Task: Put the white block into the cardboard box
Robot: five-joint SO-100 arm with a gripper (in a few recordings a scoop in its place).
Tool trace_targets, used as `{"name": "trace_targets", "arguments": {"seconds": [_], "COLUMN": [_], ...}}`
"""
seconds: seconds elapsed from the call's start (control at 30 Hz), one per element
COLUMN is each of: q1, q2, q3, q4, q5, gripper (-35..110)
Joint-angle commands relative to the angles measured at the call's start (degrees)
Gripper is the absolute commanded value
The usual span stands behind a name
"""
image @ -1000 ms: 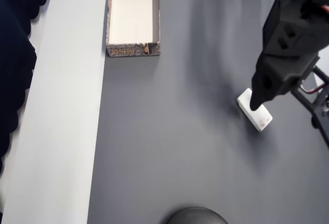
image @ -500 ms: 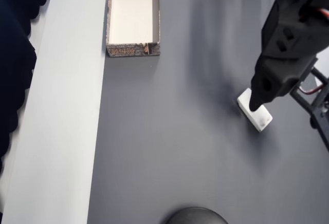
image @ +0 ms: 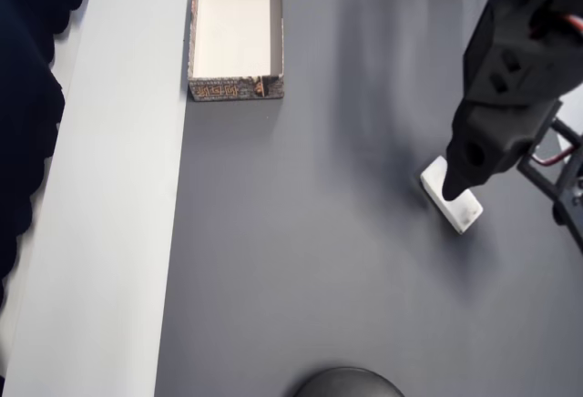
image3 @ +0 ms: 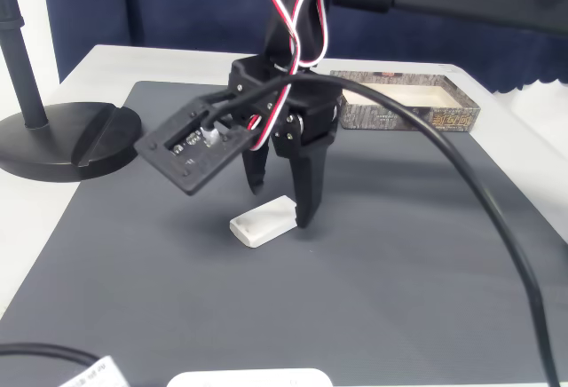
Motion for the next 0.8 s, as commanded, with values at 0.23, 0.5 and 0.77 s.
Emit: {"name": "trace_targets", "arguments": {"seconds": [0.23,0.5,0.77], "q1": [1.7,1.9,2.1], "q2": [6.1,4.6,1.8], "q3": [-0.3,-1.0,-2.1], "q4": [-0.4,-0.6,-0.8], "q5": [1.5,0.5,0.5], "gripper": [31,31,31]}}
